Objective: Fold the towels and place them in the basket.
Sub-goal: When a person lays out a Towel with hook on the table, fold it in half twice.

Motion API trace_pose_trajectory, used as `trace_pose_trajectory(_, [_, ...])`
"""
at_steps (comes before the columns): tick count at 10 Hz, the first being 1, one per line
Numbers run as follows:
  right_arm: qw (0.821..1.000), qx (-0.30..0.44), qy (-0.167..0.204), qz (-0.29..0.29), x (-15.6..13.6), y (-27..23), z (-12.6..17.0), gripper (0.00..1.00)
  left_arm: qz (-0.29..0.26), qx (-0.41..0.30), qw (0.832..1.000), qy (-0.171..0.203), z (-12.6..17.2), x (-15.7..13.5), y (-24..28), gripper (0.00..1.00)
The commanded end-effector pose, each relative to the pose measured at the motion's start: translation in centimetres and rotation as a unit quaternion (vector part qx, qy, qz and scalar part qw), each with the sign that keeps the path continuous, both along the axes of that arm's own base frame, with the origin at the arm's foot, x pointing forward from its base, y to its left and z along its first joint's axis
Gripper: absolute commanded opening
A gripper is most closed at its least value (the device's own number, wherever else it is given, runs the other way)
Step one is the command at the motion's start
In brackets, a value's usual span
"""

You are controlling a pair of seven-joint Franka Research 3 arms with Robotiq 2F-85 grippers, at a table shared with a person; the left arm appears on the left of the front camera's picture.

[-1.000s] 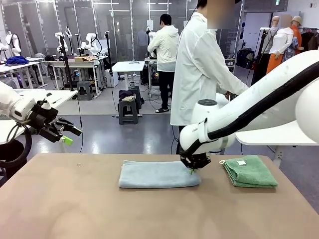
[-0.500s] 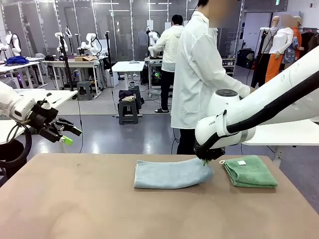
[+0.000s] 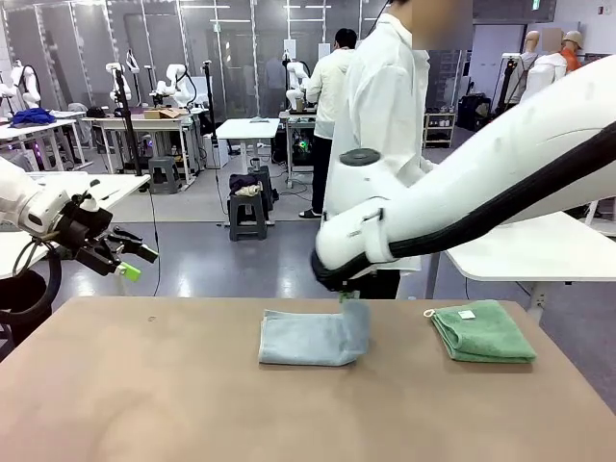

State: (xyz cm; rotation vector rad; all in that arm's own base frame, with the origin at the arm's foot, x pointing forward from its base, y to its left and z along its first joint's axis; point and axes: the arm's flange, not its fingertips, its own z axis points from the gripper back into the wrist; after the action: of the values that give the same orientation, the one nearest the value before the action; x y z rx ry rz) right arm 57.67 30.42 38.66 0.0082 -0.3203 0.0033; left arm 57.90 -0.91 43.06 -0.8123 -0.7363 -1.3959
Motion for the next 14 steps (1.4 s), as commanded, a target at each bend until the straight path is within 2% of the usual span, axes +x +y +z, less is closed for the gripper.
trace_pose_trajectory(1, [0.999,0.008,0.012,-0.03,1.4,5.5,-1.8,0.0,0.0,-0.001,1.0,0.001,0.0,-0.3,-0.1,1.0])
trace_pose_trajectory(5, [0.996,0.041,0.008,-0.073,0.8,10.9,-3.8,0.0,0.0,-0.001,1.0,0.001,0.0,-0.3,-0.1,1.0])
trace_pose_trajectory(8, [0.995,0.076,0.011,-0.057,0.3,11.5,-4.9,0.0,0.0,-0.001,1.0,0.001,0.0,-0.3,-0.1,1.0])
trace_pose_trajectory(9, [0.995,0.085,0.013,-0.055,0.2,11.5,-5.0,0.24,0.0,-0.001,1.0,0.001,0.0,-0.3,-0.1,1.0])
trace_pose_trajectory(10, [0.994,0.096,0.013,-0.054,0.1,11.4,-4.9,0.24,0.0,-0.001,1.0,0.001,0.0,-0.3,-0.1,1.0])
trace_pose_trajectory(11, [0.993,0.108,0.005,-0.054,0.0,11.3,-4.6,0.44,0.0,-0.001,1.0,0.001,0.0,-0.3,-0.1,1.0])
trace_pose_trajectory(12, [0.992,0.118,-0.01,-0.05,-0.2,11.1,-4.2,0.27,0.0,-0.001,1.0,0.001,0.0,-0.3,-0.1,1.0])
trace_pose_trajectory(13, [0.991,0.122,-0.014,-0.047,-0.5,10.9,-3.8,0.64,0.0,-0.001,1.0,0.001,0.0,-0.3,-0.1,1.0])
trace_pose_trajectory(14, [0.993,0.11,-0.008,-0.037,-0.8,10.4,-3.5,0.47,0.0,-0.001,1.0,0.001,0.0,-0.3,-0.1,1.0])
